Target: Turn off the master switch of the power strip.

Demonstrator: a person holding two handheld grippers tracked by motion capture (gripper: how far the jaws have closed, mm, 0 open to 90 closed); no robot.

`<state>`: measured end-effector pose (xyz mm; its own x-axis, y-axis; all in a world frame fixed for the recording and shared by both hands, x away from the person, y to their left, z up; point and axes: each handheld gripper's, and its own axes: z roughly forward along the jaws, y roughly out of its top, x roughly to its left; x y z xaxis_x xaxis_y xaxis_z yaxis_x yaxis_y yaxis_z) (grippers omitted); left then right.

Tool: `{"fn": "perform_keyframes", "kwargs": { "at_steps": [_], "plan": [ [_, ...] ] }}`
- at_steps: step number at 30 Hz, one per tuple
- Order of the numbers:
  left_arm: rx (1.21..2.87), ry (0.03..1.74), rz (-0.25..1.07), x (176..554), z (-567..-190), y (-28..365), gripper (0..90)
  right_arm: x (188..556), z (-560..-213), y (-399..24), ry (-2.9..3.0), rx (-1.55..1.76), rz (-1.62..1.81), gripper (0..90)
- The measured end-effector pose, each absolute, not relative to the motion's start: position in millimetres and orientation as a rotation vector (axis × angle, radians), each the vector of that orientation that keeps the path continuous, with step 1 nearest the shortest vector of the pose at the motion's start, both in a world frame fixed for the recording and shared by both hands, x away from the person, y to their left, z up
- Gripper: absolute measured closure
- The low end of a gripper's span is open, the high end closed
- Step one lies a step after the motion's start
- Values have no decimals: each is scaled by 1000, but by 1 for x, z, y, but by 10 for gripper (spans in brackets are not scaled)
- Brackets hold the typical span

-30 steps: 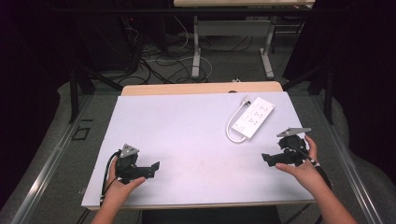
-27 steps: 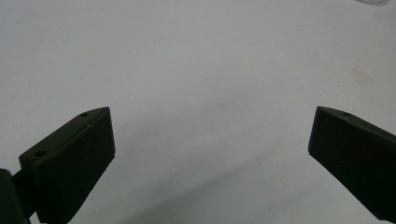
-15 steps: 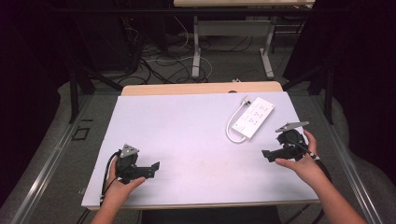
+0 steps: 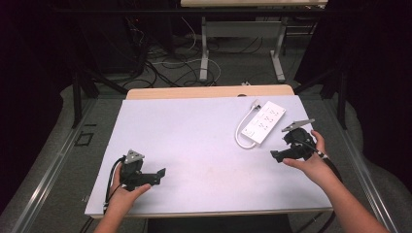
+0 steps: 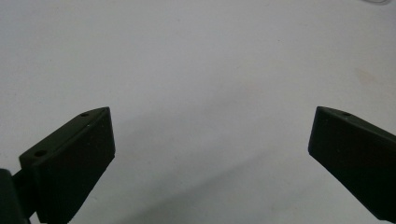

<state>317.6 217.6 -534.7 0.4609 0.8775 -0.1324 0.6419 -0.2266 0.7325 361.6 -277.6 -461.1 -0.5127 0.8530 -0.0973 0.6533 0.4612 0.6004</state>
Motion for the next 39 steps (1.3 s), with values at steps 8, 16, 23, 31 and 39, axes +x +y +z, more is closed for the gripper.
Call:
{"fn": "perform_keyframes", "kwargs": {
  "at_steps": [8,16,23,31,39],
  "plan": [
    [1964,1267,406,319,-535,219,5,374,-454,-271,2312,1266,727,176],
    [1953,1273,404,319,-536,220,5,384,-447,-270,2289,1284,737,204],
    [1957,1271,407,320,-536,221,5,394,-445,-271,2291,1311,743,214],
    [1955,1277,406,321,-537,222,5,406,-443,-270,2267,1342,766,242],
    [1962,1277,403,321,-537,222,6,414,-442,-264,2261,1343,758,263]
  ]
}}
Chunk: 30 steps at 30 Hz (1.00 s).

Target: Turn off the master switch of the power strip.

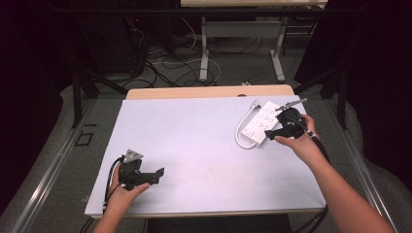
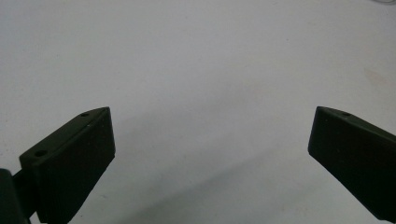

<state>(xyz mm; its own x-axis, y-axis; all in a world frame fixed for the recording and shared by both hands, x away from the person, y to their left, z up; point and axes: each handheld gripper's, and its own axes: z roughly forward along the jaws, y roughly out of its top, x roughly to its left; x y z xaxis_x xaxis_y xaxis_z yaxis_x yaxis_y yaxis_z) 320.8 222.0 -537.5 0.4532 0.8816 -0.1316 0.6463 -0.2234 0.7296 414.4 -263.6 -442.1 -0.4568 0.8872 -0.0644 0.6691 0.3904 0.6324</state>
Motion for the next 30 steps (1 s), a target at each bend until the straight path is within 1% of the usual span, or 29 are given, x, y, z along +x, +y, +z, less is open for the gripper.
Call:
{"fn": "perform_keyframes", "kwargs": {
  "at_steps": [7,13,21,23,25,26,28,29,30],
  "plan": [
    [1961,1278,400,321,-538,222,6,424,-443,-256,2258,1365,772,297],
    [1957,1276,401,321,-538,222,6,431,-445,-250,2246,1397,782,374],
    [1961,1278,399,321,-538,222,6,438,-448,-248,2226,1429,792,391],
    [1960,1279,400,321,-538,222,6,441,-449,-249,2225,1434,796,428],
    [1960,1280,400,321,-538,223,6,444,-450,-249,2226,1437,793,445],
    [1958,1278,401,321,-538,223,6,446,-451,-250,2216,1446,792,472],
    [1960,1275,404,321,-538,223,6,447,-452,-249,2216,1455,799,478],
    [1958,1278,402,321,-538,223,6,449,-453,-250,2213,1459,796,514],
    [1959,1277,402,321,-538,223,6,449,-453,-250,2213,1459,796,514]
  ]
}}
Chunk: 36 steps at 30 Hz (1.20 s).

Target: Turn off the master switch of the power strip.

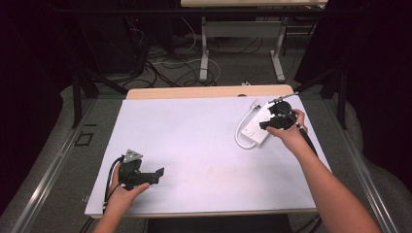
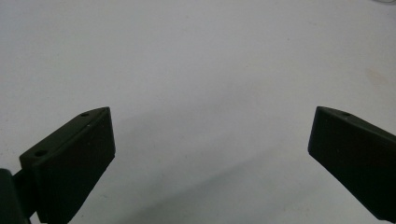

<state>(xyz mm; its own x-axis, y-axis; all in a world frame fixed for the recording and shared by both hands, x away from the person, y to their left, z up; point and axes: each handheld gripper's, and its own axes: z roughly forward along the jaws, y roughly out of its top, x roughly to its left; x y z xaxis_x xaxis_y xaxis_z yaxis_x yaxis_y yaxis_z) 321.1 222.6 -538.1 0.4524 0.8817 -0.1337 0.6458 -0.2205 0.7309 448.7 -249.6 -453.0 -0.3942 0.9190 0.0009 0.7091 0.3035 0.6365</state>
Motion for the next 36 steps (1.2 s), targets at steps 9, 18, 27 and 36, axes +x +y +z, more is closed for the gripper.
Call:
{"fn": "perform_keyframes", "kwargs": {
  "at_steps": [9,18,27,36],
  "plan": [
    [1958,1277,402,321,-538,223,6,456,-459,-248,2239,1452,802,601],
    [1959,1277,401,321,-538,223,8,463,-467,-239,2256,1462,791,708],
    [1956,1274,402,321,-538,223,8,467,-471,-232,2268,1471,797,766],
    [1952,1278,400,321,-538,223,8,471,-478,-224,2294,1480,813,849]
  ]
}}
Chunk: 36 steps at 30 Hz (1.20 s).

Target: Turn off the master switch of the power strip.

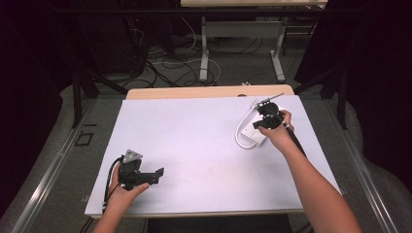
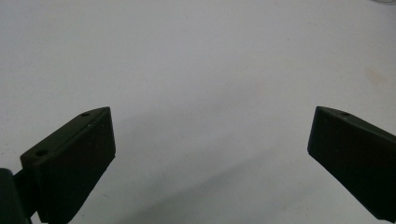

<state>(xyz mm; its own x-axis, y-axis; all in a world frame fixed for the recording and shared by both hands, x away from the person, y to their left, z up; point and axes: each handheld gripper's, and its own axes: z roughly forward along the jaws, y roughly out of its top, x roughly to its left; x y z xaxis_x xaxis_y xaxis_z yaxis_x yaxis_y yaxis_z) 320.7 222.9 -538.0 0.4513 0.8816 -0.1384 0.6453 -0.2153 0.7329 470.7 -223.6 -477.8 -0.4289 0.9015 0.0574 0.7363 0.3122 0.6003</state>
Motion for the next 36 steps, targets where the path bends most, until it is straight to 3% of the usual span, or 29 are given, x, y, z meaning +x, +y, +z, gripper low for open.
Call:
{"fn": "perform_keyframes", "kwargs": {
  "at_steps": [6,36],
  "plan": [
    [1951,1281,395,321,-538,223,8,473,-484,-219,2314,1490,817,900],
    [1955,1277,394,321,-539,224,8,488,-508,-207,2349,1517,774,900]
  ]
}}
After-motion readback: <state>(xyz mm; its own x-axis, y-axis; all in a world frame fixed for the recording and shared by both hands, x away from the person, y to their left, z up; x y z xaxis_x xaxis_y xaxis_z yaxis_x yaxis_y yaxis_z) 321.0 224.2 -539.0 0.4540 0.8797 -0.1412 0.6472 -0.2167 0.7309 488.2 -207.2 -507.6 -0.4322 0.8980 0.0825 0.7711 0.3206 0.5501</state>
